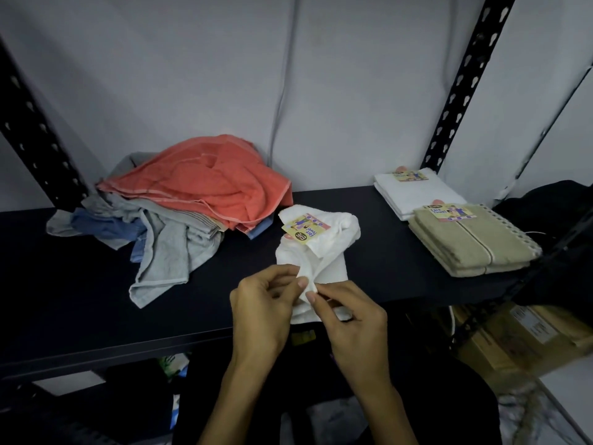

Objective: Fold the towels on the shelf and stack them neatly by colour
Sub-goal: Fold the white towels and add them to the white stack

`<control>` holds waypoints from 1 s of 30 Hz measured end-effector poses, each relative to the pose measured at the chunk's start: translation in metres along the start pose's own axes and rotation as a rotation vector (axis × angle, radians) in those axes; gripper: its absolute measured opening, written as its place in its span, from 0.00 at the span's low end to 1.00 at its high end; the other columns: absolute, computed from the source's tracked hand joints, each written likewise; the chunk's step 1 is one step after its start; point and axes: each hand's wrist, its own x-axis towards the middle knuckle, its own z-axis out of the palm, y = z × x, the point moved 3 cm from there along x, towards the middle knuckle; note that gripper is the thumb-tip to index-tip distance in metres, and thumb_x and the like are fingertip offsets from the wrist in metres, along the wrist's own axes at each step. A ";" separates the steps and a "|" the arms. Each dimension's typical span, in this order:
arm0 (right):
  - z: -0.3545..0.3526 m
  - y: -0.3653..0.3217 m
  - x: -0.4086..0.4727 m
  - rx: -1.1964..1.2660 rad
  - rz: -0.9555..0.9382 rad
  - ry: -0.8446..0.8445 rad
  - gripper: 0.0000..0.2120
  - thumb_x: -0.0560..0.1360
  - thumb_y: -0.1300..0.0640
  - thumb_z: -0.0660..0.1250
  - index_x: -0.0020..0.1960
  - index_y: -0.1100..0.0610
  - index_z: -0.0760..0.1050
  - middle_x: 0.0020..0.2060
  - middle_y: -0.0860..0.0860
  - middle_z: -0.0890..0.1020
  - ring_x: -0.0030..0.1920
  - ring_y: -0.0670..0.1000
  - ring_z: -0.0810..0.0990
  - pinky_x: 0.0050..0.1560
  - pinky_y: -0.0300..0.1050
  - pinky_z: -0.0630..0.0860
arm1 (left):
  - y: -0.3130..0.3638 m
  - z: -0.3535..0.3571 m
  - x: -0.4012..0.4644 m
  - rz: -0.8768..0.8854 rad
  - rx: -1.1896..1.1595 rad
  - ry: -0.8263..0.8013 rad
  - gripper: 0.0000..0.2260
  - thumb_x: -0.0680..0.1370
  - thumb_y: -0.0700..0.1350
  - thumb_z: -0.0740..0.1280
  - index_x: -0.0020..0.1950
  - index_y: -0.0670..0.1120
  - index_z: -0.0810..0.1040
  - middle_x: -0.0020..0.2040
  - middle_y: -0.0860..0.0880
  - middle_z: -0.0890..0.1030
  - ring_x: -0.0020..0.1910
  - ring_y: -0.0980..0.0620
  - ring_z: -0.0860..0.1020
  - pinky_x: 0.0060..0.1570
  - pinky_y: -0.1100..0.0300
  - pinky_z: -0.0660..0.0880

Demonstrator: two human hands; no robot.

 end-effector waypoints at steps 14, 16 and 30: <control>-0.005 0.001 0.004 0.161 0.094 -0.104 0.17 0.78 0.73 0.63 0.55 0.57 0.84 0.48 0.49 0.85 0.50 0.52 0.84 0.50 0.40 0.79 | -0.002 -0.007 0.005 0.027 -0.032 -0.206 0.12 0.77 0.36 0.73 0.59 0.46 0.85 0.51 0.51 0.87 0.52 0.55 0.85 0.57 0.52 0.81; -0.012 0.003 0.018 0.125 0.072 -0.058 0.15 0.78 0.72 0.65 0.55 0.56 0.84 0.48 0.50 0.84 0.51 0.52 0.84 0.51 0.42 0.79 | 0.003 -0.012 0.007 0.088 0.039 -0.219 0.11 0.78 0.36 0.71 0.58 0.47 0.85 0.51 0.54 0.87 0.51 0.57 0.85 0.56 0.55 0.81; 0.016 0.037 0.145 -0.856 -0.041 -0.885 0.23 0.72 0.46 0.74 0.66 0.46 0.78 0.57 0.47 0.77 0.56 0.52 0.76 0.57 0.53 0.76 | 0.022 -0.060 0.009 0.352 0.439 -0.262 0.12 0.78 0.36 0.71 0.55 0.51 0.86 0.46 0.67 0.84 0.47 0.68 0.81 0.46 0.75 0.73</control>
